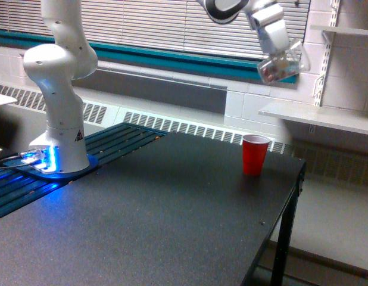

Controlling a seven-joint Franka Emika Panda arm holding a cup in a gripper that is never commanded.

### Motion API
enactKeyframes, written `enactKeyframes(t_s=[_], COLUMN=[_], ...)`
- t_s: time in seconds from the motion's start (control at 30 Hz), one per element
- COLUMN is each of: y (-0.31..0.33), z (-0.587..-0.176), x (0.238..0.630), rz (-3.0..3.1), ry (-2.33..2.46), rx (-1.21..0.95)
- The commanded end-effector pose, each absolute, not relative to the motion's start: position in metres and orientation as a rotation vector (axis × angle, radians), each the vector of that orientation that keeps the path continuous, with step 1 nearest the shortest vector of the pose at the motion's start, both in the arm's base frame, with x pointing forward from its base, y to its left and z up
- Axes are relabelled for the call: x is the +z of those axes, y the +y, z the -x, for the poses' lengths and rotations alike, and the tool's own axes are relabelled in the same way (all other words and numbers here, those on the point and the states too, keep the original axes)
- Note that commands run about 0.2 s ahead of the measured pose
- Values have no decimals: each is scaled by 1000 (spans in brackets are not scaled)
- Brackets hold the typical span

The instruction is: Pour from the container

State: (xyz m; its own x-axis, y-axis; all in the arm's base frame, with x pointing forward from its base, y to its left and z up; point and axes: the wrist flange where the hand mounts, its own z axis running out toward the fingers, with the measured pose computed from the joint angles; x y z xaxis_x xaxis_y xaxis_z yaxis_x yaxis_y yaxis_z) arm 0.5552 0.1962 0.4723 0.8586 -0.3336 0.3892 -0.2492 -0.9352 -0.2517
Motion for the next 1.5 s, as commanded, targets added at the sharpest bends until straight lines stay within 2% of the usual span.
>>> enactKeyframes(t_s=[0.03, 0.7, 1.5], y=[215, 229, 237], z=[-541, -481, -459], x=[463, 395, 344], rz=[2862, 2904, 2940], ry=[338, 310, 256], rx=[-625, -434, -150])
